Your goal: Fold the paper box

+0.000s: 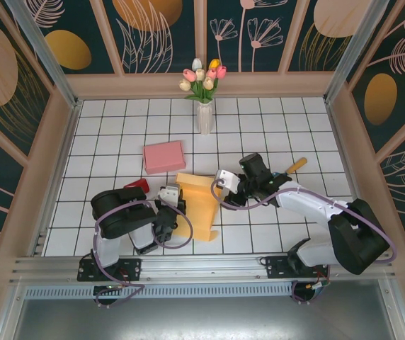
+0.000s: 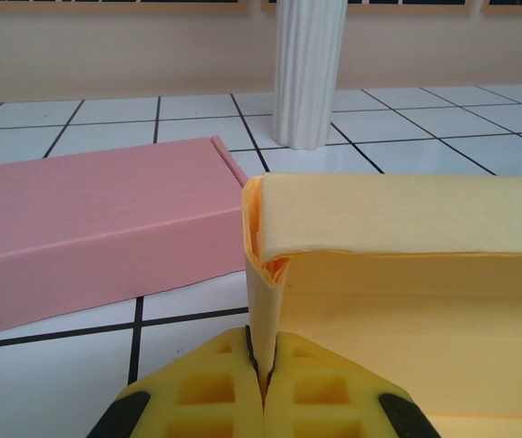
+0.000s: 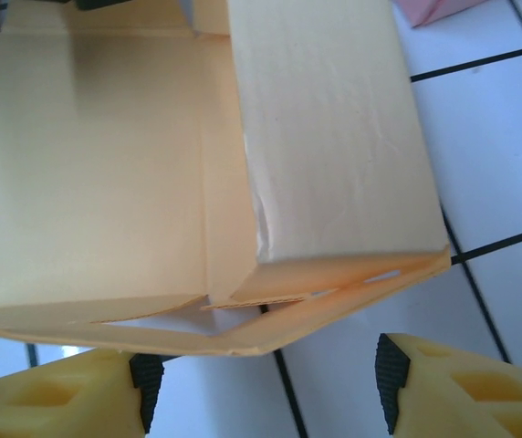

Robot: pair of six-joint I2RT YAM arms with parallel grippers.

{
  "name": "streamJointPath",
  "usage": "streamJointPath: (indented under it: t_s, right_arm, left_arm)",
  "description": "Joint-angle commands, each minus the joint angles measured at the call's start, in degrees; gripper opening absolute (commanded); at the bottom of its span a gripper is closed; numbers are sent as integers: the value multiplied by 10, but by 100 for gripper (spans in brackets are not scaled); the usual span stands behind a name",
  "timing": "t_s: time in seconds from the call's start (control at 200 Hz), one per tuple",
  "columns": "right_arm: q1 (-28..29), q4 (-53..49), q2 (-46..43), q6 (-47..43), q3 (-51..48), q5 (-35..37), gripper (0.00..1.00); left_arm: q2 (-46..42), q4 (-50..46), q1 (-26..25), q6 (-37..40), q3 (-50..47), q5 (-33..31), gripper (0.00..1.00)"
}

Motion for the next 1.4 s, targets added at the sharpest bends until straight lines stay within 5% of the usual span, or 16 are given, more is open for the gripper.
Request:
streamJointPath:
  t_s: [0.0,1.046,1.396]
  right_arm:
    - [-7,-26,-6,-18,7,-38,67]
    - [-1,78,3,74,-8,-34,68]
    - [-2,160,14,141,-26,94,68]
  left_arm:
    - [11,32,-4,-4,-3,23,0]
    - [10,6,-4,-7,13,32,0]
    - [13,5,-4,-12,14,38,0]
